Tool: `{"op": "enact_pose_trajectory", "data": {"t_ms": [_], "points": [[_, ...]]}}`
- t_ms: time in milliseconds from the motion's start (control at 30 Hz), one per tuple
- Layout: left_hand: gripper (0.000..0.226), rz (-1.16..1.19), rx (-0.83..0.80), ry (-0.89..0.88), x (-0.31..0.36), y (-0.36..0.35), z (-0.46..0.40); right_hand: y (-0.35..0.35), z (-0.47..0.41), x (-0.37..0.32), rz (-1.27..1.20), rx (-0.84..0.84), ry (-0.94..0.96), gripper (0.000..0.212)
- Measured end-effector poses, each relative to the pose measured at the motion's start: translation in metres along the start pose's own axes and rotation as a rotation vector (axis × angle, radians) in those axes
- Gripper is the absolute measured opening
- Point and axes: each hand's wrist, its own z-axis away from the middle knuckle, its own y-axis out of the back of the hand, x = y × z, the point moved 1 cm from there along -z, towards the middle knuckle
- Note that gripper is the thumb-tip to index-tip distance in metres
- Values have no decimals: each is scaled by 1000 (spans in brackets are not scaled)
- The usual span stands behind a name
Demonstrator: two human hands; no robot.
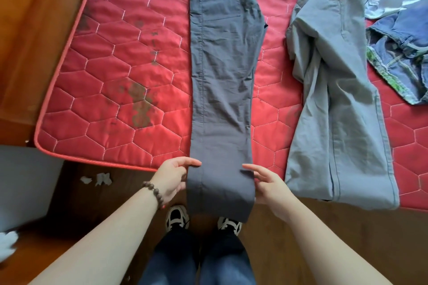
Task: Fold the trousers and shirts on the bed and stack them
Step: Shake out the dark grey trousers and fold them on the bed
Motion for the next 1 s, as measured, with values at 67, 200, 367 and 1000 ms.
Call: {"op": "enact_pose_trajectory", "data": {"t_ms": [67, 200, 367, 1000], "points": [[41, 2, -138, 19, 16, 2, 11, 5, 7, -14, 12, -77, 14, 51], [35, -245, -170, -99, 48, 0, 20, 14, 5, -46, 263, -70, 109, 34], [27, -659, 43, -481, 96, -4, -8, 20, -25, -98, 592, 109, 389, 19], [19, -314, -62, 21, 203, 1, -260, 16, -260, -208, 556, 331, -93, 38]]}}
